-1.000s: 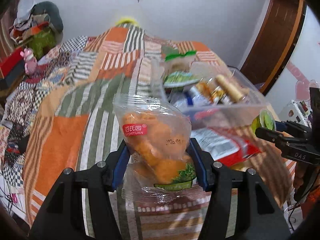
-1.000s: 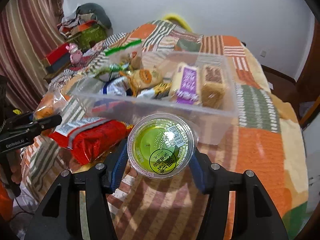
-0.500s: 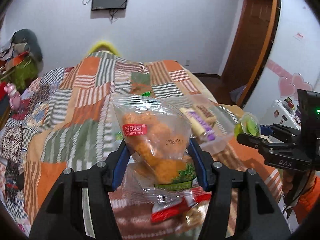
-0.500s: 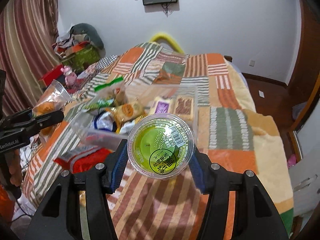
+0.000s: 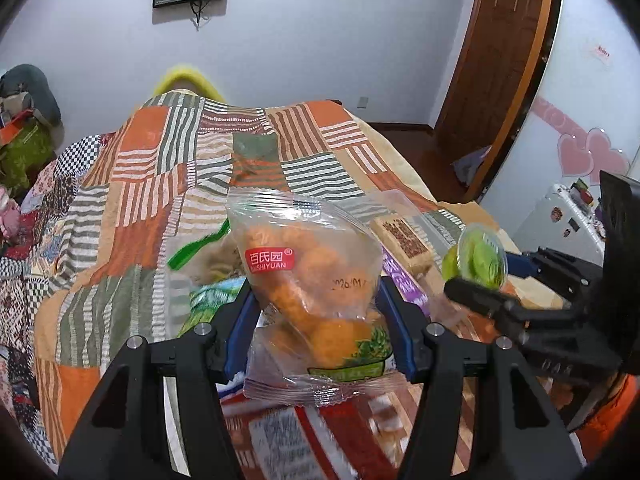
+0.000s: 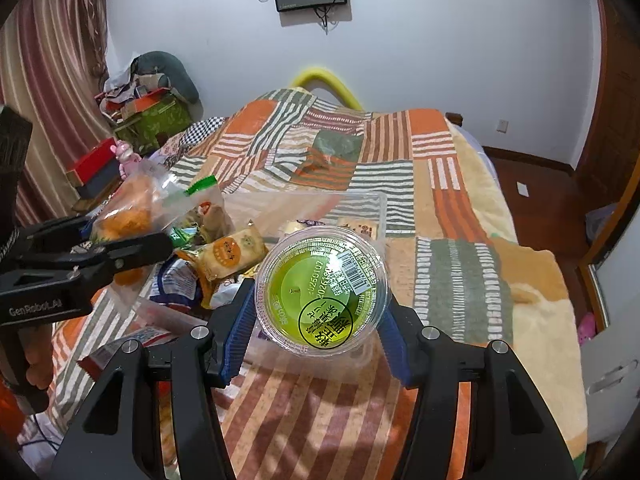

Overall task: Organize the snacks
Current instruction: 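Carry the jelly cup and fried-snack bag over the box and release them, then grasp the red chip bag with left tool while right tool grasps the bagged biscuits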

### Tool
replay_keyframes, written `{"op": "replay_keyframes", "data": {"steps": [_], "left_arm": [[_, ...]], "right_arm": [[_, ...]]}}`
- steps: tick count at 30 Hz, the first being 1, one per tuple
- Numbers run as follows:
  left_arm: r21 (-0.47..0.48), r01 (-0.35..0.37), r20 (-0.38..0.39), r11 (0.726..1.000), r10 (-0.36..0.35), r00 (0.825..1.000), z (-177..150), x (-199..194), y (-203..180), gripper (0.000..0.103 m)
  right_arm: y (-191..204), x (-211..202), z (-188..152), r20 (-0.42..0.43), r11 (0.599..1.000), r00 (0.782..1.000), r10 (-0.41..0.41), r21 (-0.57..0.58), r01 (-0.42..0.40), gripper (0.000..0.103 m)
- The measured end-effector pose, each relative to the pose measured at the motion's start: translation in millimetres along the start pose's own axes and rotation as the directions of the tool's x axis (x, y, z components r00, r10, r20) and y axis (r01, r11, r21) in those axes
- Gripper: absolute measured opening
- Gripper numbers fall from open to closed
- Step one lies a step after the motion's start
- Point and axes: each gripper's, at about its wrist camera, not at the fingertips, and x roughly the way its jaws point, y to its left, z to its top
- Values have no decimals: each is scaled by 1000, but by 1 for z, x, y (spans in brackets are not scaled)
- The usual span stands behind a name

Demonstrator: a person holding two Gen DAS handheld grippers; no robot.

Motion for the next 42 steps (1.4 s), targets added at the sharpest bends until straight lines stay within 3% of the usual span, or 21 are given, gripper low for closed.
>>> {"op": "replay_keyframes", "data": {"steps": [17, 23, 30, 36, 42], "left_arm": [[-55, -10, -143, 998, 2, 990, 9, 60, 0, 60], [-34, -17, -111, 999, 13, 994, 11, 45, -3, 67], [-9, -20, -53, 1000, 20, 998, 8, 10, -8, 73], [-13, -25, -21, 1000, 25, 999, -5, -22, -4, 83], [4, -52, -52, 999, 52, 997, -36, -34, 0, 90]], "right_arm": [[-1, 18, 2, -38, 999, 999, 33, -8, -33, 54], [4, 22, -2, -52, 1000, 998, 19, -15, -20, 54], [6, 5, 3, -6, 1000, 1000, -14, -18, 14, 76], [9, -10, 0, 5, 1000, 1000, 3, -17, -3, 78], [17, -23, -14, 1, 1000, 1000, 21, -24, -21, 79]]}}
